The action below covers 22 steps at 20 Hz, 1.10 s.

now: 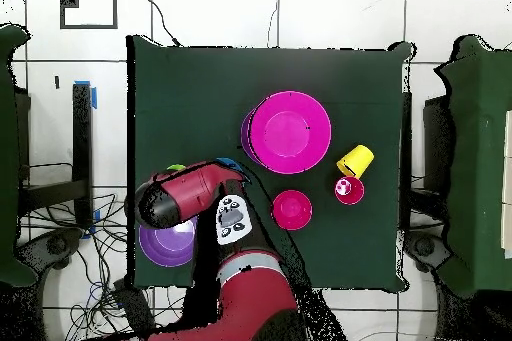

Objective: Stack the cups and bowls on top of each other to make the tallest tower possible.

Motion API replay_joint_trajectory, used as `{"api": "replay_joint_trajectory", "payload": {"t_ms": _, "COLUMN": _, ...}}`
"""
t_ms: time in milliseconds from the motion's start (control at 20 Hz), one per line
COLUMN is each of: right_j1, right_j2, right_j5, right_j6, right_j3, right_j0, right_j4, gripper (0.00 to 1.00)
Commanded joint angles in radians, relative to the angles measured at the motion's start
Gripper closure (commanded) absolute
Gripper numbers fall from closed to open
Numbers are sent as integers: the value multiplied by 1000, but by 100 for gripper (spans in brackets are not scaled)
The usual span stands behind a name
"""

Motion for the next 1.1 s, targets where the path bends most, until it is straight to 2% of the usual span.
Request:
{"api": "replay_joint_trajectory", "payload": {"t_ms": 50, "right_j1": 103, "right_j2": 81, "right_j5": 96, "right_j6": -117, "right_j3": -8, "right_j0": 5, "right_j4": -94, "gripper": 0}}
{"api": "replay_joint_trajectory", "payload": {"t_ms": 450, "right_j1": 73, "right_j2": 108, "right_j5": 99, "right_j6": -113, "right_j3": 22, "right_j0": -21, "right_j4": -94, "gripper": 0}}
{"api": "replay_joint_trajectory", "payload": {"t_ms": 650, "right_j1": -2, "right_j2": 174, "right_j5": 163, "right_j6": -140, "right_j3": 76, "right_j0": -73, "right_j4": -46, "gripper": 0}}
{"api": "replay_joint_trajectory", "payload": {"t_ms": 900, "right_j1": 31, "right_j2": 153, "right_j5": 129, "right_j6": -101, "right_j3": 51, "right_j0": -49, "right_j4": -78, "gripper": 0}}
{"api": "replay_joint_trajectory", "payload": {"t_ms": 1100, "right_j1": 14, "right_j2": 167, "right_j5": 150, "right_j6": -104, "right_j3": 59, "right_j0": -58, "right_j4": -68, "gripper": 0}}
